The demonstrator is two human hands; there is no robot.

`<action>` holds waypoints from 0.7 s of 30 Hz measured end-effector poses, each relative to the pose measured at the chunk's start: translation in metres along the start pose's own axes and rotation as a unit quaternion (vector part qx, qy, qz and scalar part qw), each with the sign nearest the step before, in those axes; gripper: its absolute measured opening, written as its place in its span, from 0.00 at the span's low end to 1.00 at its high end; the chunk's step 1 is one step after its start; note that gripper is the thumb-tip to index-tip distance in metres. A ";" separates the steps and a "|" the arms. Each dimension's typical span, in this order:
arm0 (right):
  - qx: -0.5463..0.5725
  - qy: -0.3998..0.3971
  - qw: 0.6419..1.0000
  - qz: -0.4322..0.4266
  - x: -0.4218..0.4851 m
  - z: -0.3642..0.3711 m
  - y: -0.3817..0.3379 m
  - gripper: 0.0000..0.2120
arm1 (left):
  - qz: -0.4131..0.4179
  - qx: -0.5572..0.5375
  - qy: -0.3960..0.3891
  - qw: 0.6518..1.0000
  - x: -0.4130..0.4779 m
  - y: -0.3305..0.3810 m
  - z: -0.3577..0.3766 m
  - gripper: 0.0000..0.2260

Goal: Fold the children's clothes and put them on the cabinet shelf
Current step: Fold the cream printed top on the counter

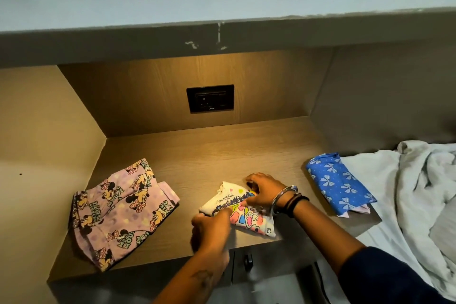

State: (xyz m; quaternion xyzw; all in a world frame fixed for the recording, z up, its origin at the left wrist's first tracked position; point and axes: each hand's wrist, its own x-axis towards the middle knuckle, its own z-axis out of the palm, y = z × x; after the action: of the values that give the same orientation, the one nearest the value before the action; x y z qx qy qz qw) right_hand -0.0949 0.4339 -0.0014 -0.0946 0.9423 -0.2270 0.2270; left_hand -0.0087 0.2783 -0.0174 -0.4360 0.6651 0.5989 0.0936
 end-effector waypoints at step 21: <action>0.501 0.215 0.830 0.121 -0.085 -0.094 0.079 0.14 | 0.010 -0.210 -0.473 0.856 -0.064 0.088 0.134 0.09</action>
State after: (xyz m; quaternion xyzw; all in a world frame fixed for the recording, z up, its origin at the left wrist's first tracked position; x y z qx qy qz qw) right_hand -0.0704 0.5638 0.0689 0.1977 0.7281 -0.6535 0.0606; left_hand -0.0840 0.4174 0.0515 -0.1027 0.4038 0.8592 0.2969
